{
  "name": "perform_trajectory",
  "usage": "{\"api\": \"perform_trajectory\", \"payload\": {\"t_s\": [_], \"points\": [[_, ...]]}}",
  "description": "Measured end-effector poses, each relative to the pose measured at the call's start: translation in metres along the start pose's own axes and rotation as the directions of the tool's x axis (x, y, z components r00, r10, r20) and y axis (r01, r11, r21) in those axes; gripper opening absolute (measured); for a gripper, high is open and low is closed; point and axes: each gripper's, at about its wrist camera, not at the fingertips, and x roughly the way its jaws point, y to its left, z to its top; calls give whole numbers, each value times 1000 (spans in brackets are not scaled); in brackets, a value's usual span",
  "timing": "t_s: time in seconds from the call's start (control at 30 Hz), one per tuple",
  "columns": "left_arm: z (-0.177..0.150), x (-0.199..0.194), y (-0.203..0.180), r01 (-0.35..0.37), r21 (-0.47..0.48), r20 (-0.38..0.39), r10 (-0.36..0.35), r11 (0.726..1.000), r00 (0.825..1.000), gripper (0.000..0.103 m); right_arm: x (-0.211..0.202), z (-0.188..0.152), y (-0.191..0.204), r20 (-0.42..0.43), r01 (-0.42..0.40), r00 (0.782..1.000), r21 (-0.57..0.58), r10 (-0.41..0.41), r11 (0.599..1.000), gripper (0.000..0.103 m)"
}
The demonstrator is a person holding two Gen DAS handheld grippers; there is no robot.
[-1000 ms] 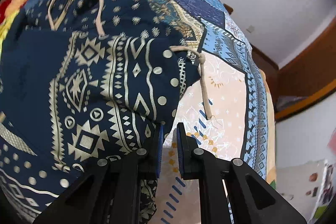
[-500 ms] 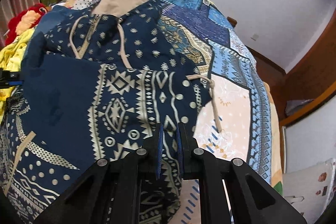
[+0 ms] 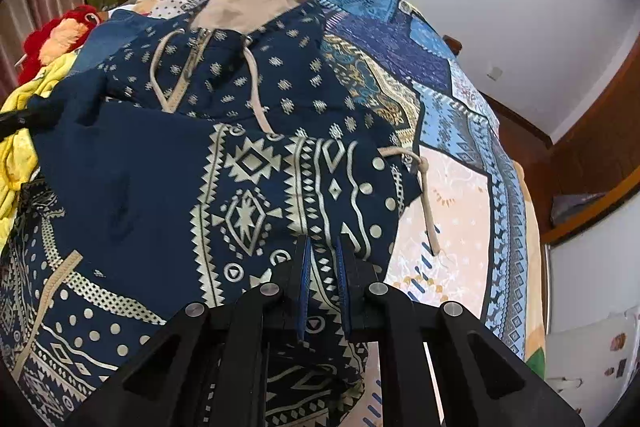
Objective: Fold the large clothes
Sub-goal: 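Lay the sleeve flat on the hoodie body and open the left tool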
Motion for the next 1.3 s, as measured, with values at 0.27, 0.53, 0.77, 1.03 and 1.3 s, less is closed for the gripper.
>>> {"api": "perform_trajectory", "payload": {"t_s": [0.27,0.53,0.77,1.03,1.3], "points": [[-26,0,25,-91,-22,-92,89,996,992,5,7,11,13,-10,-54,998,-21,54,998,9],[-59,13,30,-83,-9,-256,78,997,964,17,29,5,16,-65,-89,994,-36,87,995,9],[-30,-28,3,-103,96,-143,116,990,983,42,34,-2,23,-50,-40,998,-144,33,989,8],[0,-6,-14,-77,91,-107,86,993,991,57,29,-17,14,10,131,991,-174,-132,976,8],[-20,64,-43,-43,138,-238,76,989,968,57,49,-37,-41,-97,238,965,-74,-244,968,9]]}}
